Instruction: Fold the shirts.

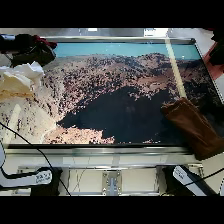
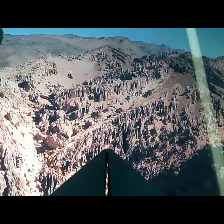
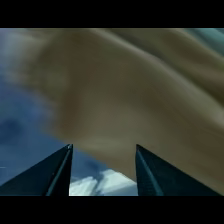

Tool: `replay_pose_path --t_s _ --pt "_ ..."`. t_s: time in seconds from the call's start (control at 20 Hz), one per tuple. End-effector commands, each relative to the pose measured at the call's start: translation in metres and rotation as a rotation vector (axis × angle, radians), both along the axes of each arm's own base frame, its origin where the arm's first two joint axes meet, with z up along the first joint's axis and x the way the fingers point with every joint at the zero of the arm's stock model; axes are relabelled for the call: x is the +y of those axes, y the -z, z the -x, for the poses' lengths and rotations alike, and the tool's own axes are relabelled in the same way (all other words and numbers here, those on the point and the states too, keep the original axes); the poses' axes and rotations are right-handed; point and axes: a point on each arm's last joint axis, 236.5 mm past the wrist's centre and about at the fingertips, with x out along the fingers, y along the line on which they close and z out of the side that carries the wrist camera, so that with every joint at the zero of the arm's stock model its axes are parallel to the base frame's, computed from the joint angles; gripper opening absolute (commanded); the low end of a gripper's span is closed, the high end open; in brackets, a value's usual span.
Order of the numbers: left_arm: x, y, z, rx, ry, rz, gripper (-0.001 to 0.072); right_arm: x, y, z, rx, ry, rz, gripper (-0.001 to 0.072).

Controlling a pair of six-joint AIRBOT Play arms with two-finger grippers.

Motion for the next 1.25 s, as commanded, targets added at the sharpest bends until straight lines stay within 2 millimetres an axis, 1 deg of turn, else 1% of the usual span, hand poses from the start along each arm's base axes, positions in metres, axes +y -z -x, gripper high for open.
replay_pose_path --t_s 0.0,0.05,0.1,0.15,0.2,0.3,0.35,0.45,0.5,0.6,0.7,0.8,1.2 --pt "-0.010 0.015 0.016 0.101 0.021 0.041 0.0018 0.148 -0.091 -0.082 -0.514 -0.277 -0.198 0.0434" --pt "-0.011 0.019 0.021 0.128 0.032 0.039 0.0018 0.180 -0.078 -0.086 -0.516 -0.333 -0.186 0.0427" --pt "-0.012 0.022 0.023 0.142 0.038 0.039 0.0019 0.212 -0.059 -0.084 -0.488 -0.397 -0.188 0.0368" --pt "-0.012 0.022 0.024 0.143 0.038 0.039 0.0018 0.240 -0.037 -0.076 -0.436 -0.463 -0.200 0.0332" --pt "-0.012 0.022 0.024 0.143 0.038 0.038 0.0018 0.268 -0.011 -0.064 -0.363 -0.533 -0.219 0.0313" --pt "-0.012 0.022 0.024 0.142 0.038 0.038 0.0018 0.307 0.037 -0.034 -0.212 -0.649 -0.247 0.0313" --pt "-0.012 0.022 0.024 0.143 0.038 0.038 0.0018 0.320 0.056 -0.020 -0.150 -0.691 -0.256 0.0314" --pt "-0.012 0.022 0.024 0.142 0.038 0.038 0.0018 0.342 0.081 0.009 -0.047 -0.750 -0.281 0.0314" --pt "-0.012 0.022 0.023 0.143 0.038 0.038 0.0018 0.349 0.088 0.024 0.001 -0.776 -0.290 0.0313" --pt "-0.012 0.022 0.024 0.142 0.038 0.038 0.0018 0.361 0.090 0.044 0.052 -0.826 -0.302 0.0315" --pt "-0.012 0.022 0.024 0.143 0.038 0.038 0.0018 0.370 0.090 0.053 0.059 -0.857 -0.302 0.0315" --pt "-0.012 0.022 0.024 0.143 0.038 0.038 0.0018 0.372 0.090 0.055 0.061 -0.863 -0.304 0.0315" --pt "-0.012 0.022 0.024 0.142 0.038 0.038 0.0018 0.371 0.090 0.054 0.057 -0.860 -0.301 0.0315"
